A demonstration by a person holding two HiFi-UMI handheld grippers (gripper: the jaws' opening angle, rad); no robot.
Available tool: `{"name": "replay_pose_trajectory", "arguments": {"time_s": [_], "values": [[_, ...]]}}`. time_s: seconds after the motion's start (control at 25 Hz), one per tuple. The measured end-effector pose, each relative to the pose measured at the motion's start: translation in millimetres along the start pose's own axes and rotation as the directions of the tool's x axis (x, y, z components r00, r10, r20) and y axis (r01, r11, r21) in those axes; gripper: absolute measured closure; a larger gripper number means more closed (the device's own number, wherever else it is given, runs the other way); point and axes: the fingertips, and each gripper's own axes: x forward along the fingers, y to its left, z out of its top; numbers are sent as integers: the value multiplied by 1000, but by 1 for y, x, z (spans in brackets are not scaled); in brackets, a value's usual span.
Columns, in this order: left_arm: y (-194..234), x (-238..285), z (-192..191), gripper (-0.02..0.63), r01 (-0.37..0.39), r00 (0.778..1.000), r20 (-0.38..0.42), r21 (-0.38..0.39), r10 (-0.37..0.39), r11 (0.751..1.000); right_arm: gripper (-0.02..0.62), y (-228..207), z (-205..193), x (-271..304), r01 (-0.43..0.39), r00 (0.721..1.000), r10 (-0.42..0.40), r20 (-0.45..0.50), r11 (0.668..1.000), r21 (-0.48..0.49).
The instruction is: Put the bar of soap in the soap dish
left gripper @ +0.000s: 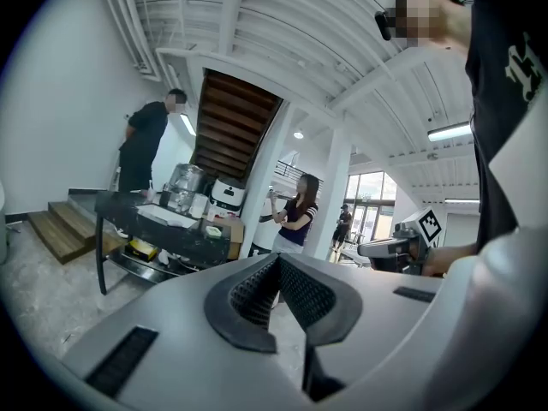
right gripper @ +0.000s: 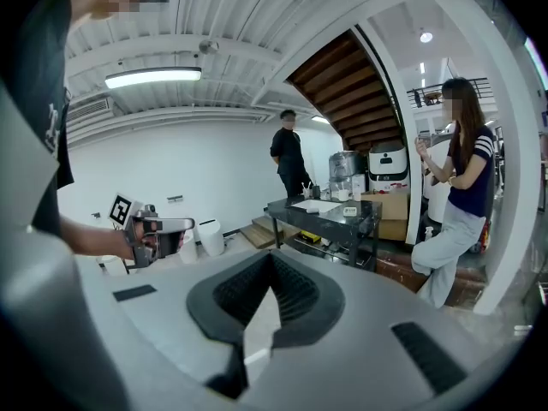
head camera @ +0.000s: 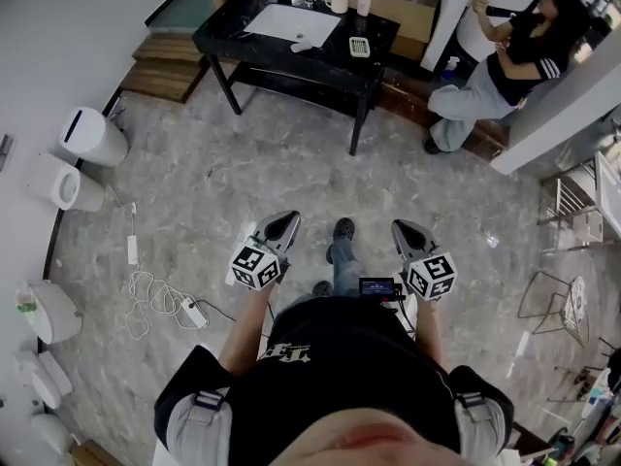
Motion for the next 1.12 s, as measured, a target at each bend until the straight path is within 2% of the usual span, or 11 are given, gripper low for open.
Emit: {"name": "replay_pose_trajectory", "arguments": {"time_s": [0.2, 0.52, 0.88, 1.12], "values": [[51, 28, 22, 598, -43, 999, 7, 8, 42, 999, 588, -27, 30, 59, -24, 999, 24, 27, 1000, -11], [132, 106, 76, 598, -78, 997, 13, 30, 77, 997, 588, -99, 91, 156, -41, 997, 42, 57, 999, -25], [222, 201, 131, 598, -80, 997, -9, 62, 80, 995, 588, -187, 156, 248, -14, 995, 16, 95, 1000, -18], [247, 251, 144, 598, -74, 997, -4, 42, 75, 996, 588, -215, 169, 285, -42, 997, 44, 61, 999, -28]]}}
